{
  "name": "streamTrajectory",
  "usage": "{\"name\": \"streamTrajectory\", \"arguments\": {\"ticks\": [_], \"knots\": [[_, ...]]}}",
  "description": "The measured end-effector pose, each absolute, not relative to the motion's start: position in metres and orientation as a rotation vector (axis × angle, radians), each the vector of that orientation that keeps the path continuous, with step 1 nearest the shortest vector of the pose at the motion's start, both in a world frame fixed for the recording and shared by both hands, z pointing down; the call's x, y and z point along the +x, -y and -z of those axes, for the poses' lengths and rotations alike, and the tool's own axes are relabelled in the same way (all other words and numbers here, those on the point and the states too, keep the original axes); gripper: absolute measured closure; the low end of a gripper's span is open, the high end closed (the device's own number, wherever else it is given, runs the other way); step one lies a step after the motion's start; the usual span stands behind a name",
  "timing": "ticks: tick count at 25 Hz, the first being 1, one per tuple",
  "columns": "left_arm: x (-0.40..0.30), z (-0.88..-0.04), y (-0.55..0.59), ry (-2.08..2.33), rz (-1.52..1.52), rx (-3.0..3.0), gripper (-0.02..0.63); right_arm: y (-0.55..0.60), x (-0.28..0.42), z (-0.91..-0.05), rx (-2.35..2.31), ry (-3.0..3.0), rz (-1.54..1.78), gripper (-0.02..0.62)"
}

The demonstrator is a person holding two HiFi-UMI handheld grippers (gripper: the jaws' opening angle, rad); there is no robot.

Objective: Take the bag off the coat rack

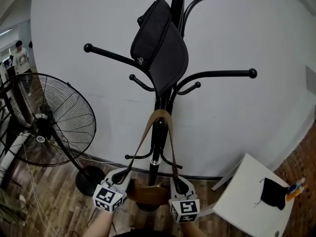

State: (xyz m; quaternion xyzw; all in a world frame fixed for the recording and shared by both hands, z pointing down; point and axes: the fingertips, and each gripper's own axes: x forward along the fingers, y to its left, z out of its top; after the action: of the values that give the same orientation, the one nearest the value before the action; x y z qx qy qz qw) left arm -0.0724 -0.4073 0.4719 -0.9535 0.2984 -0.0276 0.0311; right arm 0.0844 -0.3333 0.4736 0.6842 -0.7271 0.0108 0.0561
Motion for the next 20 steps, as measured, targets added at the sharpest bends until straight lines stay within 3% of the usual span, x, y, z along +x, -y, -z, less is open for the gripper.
{"name": "streamTrajectory", "arguments": {"ticks": [20], "knots": [[-0.081,-0.445,0.383,-1.074,0.071,-2.852,0.592,0.333,0.088,-0.446,1.968,2.368,-0.004,0.569]]}}
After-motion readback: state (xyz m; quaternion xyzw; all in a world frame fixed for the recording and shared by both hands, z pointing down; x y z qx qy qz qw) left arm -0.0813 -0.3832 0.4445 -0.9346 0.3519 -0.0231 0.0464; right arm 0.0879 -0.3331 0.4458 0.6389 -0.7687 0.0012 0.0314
